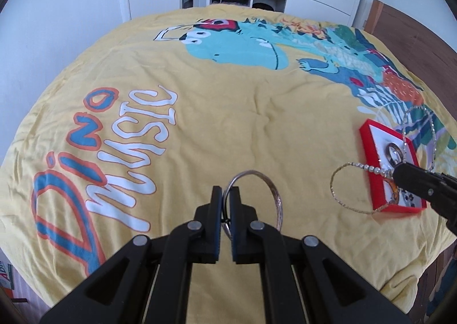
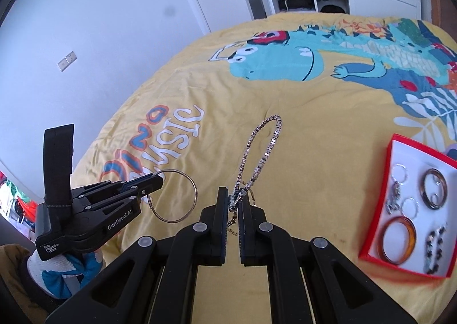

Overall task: Organize jewelry
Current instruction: 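Carry the thin bangle and rhinestone necklace with both tools into the red box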

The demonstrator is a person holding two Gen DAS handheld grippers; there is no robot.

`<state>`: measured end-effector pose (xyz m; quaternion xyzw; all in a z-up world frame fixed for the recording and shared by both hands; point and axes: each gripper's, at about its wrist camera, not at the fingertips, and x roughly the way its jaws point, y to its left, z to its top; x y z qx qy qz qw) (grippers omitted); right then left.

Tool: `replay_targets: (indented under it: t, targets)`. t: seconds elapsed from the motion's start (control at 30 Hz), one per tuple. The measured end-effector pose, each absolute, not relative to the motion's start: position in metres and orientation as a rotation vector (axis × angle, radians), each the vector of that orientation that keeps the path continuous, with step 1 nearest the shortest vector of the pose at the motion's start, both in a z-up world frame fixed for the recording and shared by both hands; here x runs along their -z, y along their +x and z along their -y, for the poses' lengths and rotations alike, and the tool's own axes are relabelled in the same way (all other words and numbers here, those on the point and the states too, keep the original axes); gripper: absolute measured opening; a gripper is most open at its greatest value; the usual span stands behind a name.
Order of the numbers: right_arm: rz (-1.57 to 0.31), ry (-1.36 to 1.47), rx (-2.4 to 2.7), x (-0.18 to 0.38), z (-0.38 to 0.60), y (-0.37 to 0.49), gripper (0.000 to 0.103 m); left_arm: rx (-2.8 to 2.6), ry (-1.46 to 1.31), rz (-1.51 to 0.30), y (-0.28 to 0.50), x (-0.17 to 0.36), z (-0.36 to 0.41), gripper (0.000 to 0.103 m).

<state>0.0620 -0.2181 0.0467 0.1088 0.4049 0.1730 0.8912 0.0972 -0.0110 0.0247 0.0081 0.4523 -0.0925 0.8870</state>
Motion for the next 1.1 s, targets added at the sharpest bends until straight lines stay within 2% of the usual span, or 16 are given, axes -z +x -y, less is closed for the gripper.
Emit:
replay_targets:
  t: [0.27,0.63,0.87,1.1]
  targets:
    - [-0.777,0.244,-0.3,-0.07,0.254,0.014,0.006,0.244,0.043,-0.903,0.065,-0.052,0.044,0.004]
    - [-0.729,0.286,-0.145,-0.079,0.361,-0.007,0.006,0.375,0.106,-0.884,0.064,-0.071,0.152,0.004]
    - [-0.747,0.307,-0.069,-0.063,0.422,0.008,0.006,0.475,0.182,-0.908,0.075,-0.054,0.24,0.004]
    - [-0.814,0.339,-0.026,-0.018,0.46,0.035,0.006,0.534,0.259,-0.95,0.088,-0.021,0.306,0.003]
